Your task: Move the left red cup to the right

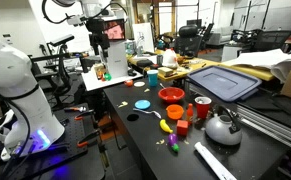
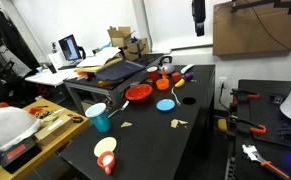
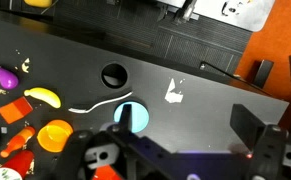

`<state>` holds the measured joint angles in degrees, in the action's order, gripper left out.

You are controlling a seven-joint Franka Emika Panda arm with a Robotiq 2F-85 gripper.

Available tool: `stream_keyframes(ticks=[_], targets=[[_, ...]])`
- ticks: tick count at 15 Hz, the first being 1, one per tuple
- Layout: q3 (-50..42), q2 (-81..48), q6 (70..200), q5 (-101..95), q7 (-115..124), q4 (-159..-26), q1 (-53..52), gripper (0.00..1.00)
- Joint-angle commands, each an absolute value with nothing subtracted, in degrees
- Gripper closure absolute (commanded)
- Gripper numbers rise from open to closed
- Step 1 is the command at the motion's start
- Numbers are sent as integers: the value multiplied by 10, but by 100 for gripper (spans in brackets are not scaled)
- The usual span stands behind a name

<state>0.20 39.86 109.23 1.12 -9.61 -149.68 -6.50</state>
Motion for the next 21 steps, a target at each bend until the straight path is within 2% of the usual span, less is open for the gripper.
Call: stream_keyframes(ticks=[1,21], targets=[[3,398,1091,12,-97,-1496,-64,0],[18,375,1108,13,-75,-1490,-64,0]])
